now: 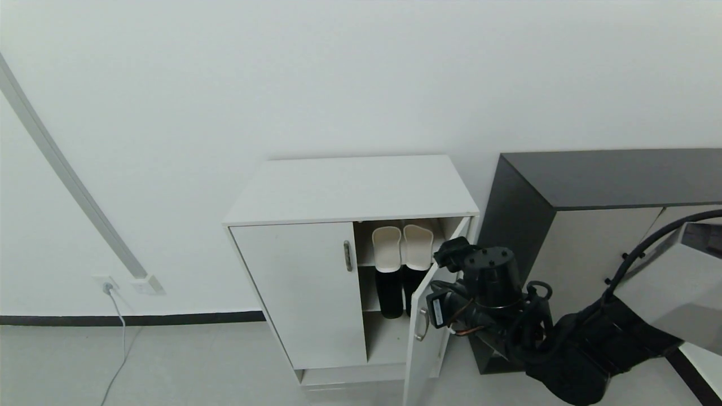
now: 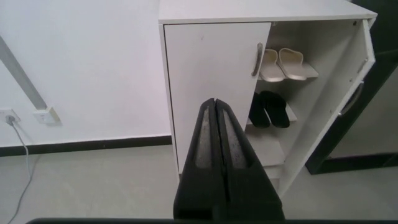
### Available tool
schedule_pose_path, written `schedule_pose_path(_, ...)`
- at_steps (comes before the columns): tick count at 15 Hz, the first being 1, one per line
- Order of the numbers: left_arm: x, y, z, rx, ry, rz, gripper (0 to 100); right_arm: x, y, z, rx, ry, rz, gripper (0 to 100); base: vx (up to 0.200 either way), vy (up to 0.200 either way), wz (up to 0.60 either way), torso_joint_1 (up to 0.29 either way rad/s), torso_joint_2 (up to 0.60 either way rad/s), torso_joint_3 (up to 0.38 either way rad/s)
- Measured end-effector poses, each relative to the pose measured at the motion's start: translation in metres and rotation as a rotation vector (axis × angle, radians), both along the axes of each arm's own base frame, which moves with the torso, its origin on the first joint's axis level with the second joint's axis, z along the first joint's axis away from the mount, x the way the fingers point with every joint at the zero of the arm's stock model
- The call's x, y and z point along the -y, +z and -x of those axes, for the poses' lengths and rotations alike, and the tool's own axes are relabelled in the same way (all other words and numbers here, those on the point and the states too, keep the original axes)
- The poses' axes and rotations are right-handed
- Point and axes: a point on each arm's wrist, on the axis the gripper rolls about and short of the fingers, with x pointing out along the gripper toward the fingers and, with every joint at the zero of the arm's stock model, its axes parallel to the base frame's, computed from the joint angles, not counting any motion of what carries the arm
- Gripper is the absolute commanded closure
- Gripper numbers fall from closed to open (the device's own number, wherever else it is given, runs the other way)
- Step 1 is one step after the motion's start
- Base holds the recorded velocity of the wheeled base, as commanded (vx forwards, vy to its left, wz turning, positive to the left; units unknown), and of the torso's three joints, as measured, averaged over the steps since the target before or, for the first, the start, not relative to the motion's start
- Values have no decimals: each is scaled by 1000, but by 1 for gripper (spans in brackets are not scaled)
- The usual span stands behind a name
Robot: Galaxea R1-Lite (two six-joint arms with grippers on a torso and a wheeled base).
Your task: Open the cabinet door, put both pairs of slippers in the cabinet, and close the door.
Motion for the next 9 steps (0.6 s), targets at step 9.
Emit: schedule_pose_path(9,0,0,0,0,0,0,100,-22,-7,-48,51,0,-58,100,0,0,0,0,0,0)
